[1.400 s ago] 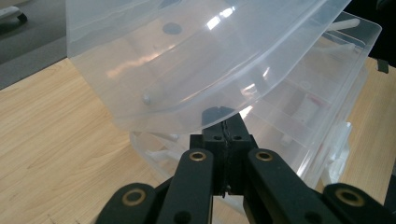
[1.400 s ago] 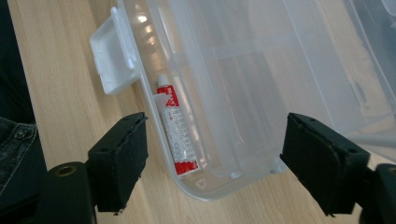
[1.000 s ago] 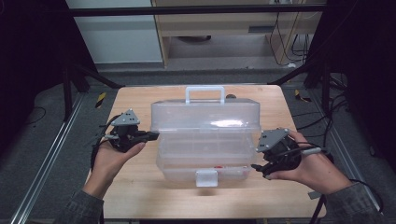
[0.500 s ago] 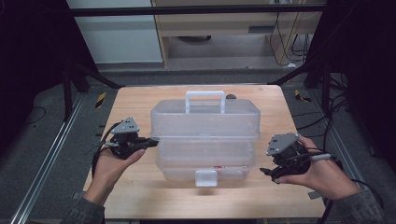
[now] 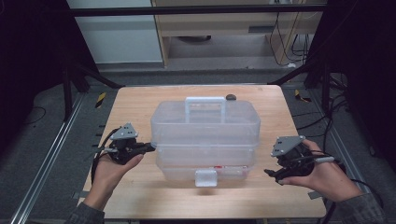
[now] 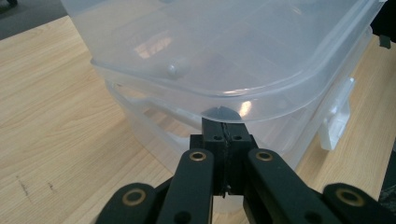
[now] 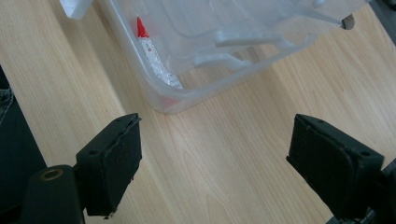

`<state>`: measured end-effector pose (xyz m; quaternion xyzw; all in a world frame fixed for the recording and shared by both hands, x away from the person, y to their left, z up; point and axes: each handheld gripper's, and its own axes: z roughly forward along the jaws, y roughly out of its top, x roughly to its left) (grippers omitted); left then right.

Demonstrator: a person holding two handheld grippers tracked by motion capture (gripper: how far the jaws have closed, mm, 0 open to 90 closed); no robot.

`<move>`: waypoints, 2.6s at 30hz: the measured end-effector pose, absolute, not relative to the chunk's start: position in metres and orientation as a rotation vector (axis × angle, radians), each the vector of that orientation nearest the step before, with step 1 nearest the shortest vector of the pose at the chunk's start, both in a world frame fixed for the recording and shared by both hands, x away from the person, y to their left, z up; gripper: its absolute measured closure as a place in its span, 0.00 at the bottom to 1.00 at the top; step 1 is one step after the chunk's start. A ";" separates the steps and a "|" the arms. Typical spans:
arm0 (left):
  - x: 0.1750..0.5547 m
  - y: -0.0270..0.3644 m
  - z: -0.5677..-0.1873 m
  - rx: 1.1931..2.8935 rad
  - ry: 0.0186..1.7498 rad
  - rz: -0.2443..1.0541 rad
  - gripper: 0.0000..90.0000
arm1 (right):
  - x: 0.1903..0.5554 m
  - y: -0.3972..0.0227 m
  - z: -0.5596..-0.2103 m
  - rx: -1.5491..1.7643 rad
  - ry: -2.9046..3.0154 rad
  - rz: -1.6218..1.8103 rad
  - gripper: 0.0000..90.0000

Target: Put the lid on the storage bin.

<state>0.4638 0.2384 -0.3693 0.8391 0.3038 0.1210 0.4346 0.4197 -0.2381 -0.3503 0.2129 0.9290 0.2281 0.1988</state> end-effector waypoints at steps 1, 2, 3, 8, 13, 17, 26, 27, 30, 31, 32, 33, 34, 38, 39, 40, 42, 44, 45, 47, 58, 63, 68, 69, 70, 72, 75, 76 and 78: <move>0.464 0.239 -0.370 2.089 0.758 0.305 1.00 | 0.420 -0.239 -0.351 0.596 2.599 0.637 0.19; 0.463 0.239 -0.371 2.087 0.759 0.303 1.00 | 0.420 -0.239 -0.352 0.598 2.600 0.634 0.18; 0.463 0.239 -0.371 2.087 0.759 0.303 1.00 | 0.420 -0.239 -0.352 0.598 2.600 0.634 0.18; 0.463 0.239 -0.373 2.090 0.758 0.311 1.00 | 0.423 -0.244 -0.357 0.637 2.584 0.634 0.18; 0.462 0.239 -0.377 2.096 0.757 0.304 1.00 | 0.424 -0.247 -0.361 0.652 2.586 0.631 0.17; 0.460 0.239 -0.382 2.098 0.758 0.303 1.00 | 0.424 -0.249 -0.365 0.661 2.586 0.629 0.17; 0.458 0.238 -0.387 2.112 0.755 0.306 1.00 | 0.426 -0.254 -0.376 0.708 2.565 0.626 0.16; 0.458 0.238 -0.387 2.112 0.756 0.307 1.00 | 0.426 -0.254 -0.377 0.713 2.565 0.626 0.16; 0.457 0.239 -0.389 2.114 0.756 0.306 1.00 | 0.426 -0.255 -0.381 0.724 2.556 0.627 0.15; 0.457 0.239 -0.390 2.115 0.757 0.304 1.00 | 0.426 -0.256 -0.382 0.730 2.555 0.628 0.15; 0.457 0.239 -0.390 2.119 0.756 0.301 1.00 | 0.427 -0.256 -0.383 0.735 2.551 0.628 0.15; 0.457 0.239 -0.390 2.119 0.756 0.301 1.00 | 0.427 -0.257 -0.384 0.738 2.551 0.628 0.15; 0.456 0.239 -0.391 2.121 0.756 0.302 1.00 | 0.427 -0.257 -0.385 0.743 2.549 0.631 0.15; 0.458 0.242 -0.389 2.150 0.783 0.369 1.00 | 0.430 -0.258 -0.390 0.770 2.528 0.627 0.14; 0.459 0.246 -0.388 2.154 0.795 0.409 1.00 | 0.430 -0.258 -0.391 0.777 2.523 0.625 0.14; 0.461 0.250 -0.387 2.146 0.810 0.427 1.00 | 0.431 -0.258 -0.392 0.788 2.515 0.621 0.13; 0.465 0.259 -0.384 2.117 0.836 0.431 1.00 | 0.433 -0.259 -0.394 0.804 2.495 0.616 0.13; 0.468 0.265 -0.384 2.115 0.855 0.459 1.00 | 0.435 -0.260 -0.398 0.820 2.479 0.620 0.13; 0.471 0.267 -0.385 2.113 0.868 0.463 1.00 | 0.437 -0.261 -0.400 0.832 2.472 0.614 0.13; 0.476 0.272 -0.389 2.117 0.891 0.484 0.99 | 0.441 -0.263 -0.405 0.866 2.451 0.606 0.13; 0.503 0.289 -0.436 2.075 1.088 0.582 0.33 | 0.472 -0.276 -0.442 1.110 2.274 0.632 0.14; 0.511 0.294 -0.460 2.066 1.150 0.566 0.18 | 0.483 -0.280 -0.461 1.214 2.235 0.694 0.13; 0.514 0.296 -0.480 2.075 1.163 0.522 0.12 | 0.488 -0.282 -0.478 1.268 2.220 0.747 0.13; 0.514 0.296 -0.484 2.079 1.168 0.516 0.11 | 0.488 -0.282 -0.481 1.278 2.222 0.753 0.13; 0.515 0.295 -0.487 2.083 1.174 0.517 0.10 | 0.490 -0.282 -0.483 1.293 2.226 0.755 0.12; 0.515 0.295 -0.491 2.086 1.186 0.507 0.08 | 0.491 -0.281 -0.488 1.302 2.223 0.753 0.12; 0.516 0.294 -0.498 2.086 1.208 0.487 0.08 | 0.493 -0.278 -0.493 1.307 2.220 0.748 0.12; 0.516 0.294 -0.500 2.087 1.214 0.482 0.08 | 0.493 -0.278 -0.495 1.304 2.223 0.748 0.11; 0.515 0.294 -0.504 2.077 1.212 0.484 0.07 | 0.494 -0.277 -0.500 1.325 2.221 0.762 0.09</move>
